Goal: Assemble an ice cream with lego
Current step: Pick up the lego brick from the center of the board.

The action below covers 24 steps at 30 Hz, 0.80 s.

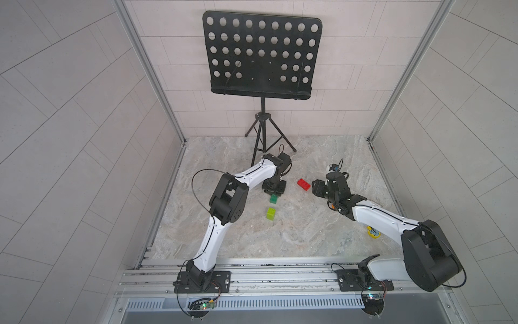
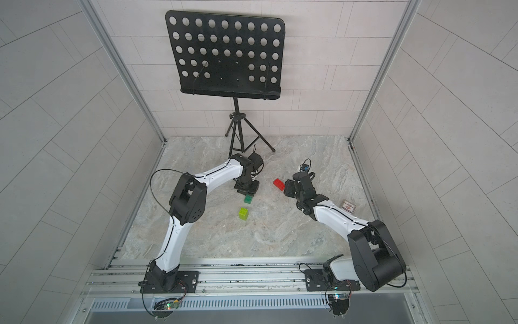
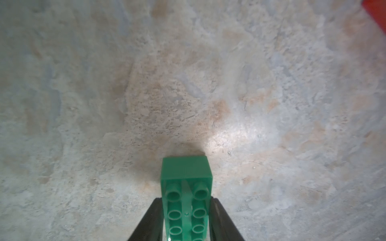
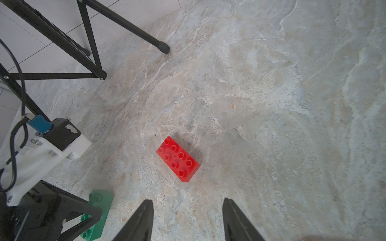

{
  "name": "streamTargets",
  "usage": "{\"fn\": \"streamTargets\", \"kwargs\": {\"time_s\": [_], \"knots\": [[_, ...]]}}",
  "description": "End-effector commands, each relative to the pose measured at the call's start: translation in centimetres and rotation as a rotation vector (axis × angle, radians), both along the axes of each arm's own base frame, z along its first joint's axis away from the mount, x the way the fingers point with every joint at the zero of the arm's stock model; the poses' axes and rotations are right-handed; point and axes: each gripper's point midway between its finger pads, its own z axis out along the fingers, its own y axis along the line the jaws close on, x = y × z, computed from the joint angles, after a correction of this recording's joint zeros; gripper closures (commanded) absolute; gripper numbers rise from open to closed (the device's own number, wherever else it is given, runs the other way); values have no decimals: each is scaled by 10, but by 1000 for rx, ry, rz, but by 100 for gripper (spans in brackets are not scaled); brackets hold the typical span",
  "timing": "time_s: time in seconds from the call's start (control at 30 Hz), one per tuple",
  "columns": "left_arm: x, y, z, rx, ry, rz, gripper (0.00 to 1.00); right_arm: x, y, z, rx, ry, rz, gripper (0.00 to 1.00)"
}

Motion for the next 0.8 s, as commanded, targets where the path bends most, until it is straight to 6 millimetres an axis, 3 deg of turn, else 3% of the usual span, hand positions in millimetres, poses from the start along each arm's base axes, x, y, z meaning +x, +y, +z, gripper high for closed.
{"fn": "streamTargets", "kwargs": {"time_s": [0.0,0.13,0.23,0.6,0.77], "knots": [[-3,-1,2,8,10,-14,60,3,0,2,-13,2,1,42],[-5,0,-1,15,18,-17,49,3,0,2,-13,4,0,42],[-6,0,-3,16,25,-19,48,3,0,2,-14,4,1,42],[-9,-5,-8,13,35,-21,51,3,0,2,-14,5,0,42],[-11,-6,-11,13,39,-22,59,3,0,2,-14,6,1,42]]}}
